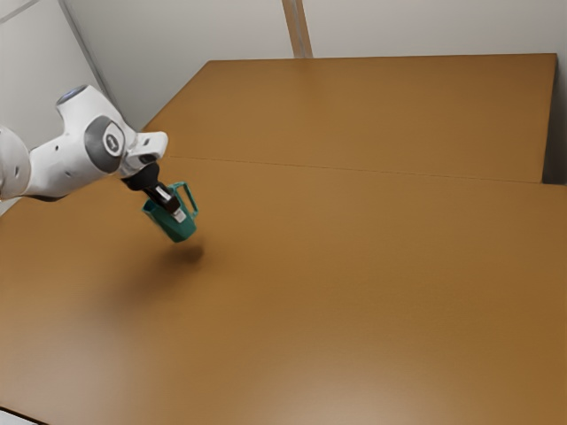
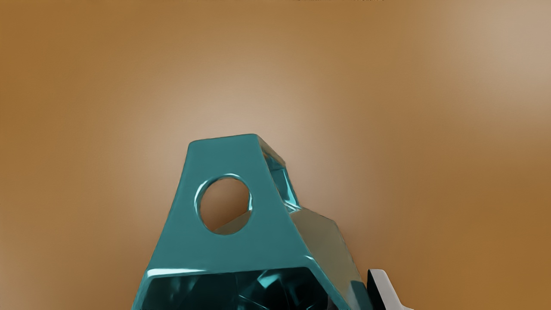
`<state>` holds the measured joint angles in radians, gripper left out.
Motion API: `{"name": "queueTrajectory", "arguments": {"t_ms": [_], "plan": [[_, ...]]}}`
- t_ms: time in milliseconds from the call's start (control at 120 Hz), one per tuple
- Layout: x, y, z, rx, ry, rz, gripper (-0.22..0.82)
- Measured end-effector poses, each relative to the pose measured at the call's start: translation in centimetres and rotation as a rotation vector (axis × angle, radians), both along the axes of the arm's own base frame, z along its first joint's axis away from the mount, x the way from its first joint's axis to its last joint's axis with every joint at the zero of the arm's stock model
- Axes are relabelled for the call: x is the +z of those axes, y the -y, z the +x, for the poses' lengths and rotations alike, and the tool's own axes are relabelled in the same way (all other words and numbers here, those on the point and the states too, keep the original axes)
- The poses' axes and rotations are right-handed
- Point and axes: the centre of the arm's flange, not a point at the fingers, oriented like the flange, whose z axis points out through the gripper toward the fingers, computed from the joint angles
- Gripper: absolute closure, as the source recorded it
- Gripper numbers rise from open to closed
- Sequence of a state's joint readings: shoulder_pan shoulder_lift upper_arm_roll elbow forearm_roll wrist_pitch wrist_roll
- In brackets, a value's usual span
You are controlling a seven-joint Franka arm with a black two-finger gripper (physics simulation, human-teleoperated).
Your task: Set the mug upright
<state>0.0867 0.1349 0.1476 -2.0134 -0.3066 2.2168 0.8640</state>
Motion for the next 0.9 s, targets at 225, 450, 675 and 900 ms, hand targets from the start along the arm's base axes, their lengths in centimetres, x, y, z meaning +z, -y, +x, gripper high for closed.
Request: {"name": "queueTrajectory", "arguments": {"t_ms": [225,450,675,900], "plan": [[-2.2,4.7,-0.8,-0.002,-0.026,0.051,0.77],[-4.2,5.2,-1.1,0.063,-0.058,0.057,0.77],[-4.0,7.4,-0.4,0.006,-0.063,0.202,0.77],[-5.2,7.7,-0.4,0.062,-0.090,0.244,0.71]]}}
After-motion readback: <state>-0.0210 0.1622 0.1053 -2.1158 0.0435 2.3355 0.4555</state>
